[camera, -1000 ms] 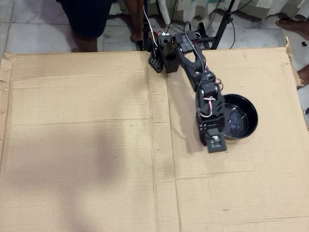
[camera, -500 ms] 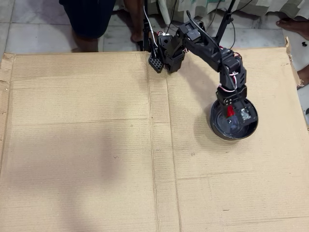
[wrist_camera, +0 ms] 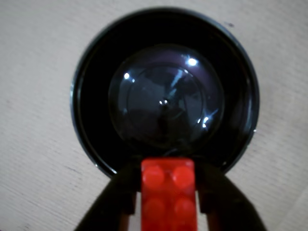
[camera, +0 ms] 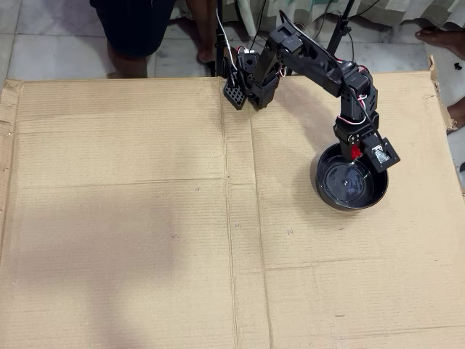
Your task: Grasp a lego block and put it in the bin.
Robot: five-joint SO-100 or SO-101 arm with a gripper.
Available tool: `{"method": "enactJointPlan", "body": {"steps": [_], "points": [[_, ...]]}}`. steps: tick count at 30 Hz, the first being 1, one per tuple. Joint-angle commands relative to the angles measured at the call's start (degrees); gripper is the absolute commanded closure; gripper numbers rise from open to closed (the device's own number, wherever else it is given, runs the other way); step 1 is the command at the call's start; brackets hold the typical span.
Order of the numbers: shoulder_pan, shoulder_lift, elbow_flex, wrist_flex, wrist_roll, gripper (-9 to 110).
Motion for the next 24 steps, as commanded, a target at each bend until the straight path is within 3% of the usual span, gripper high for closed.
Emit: {"method": "enactJointPlan", "body": {"steps": [1,12,24], "points": [[-0.6,3.2,-0.2,-1.1,0.0,87],[0.4,3.3,3.8,-10.9,0.0,84],[16.5,3.3,3.1,-11.3,-0.6,85]]}}
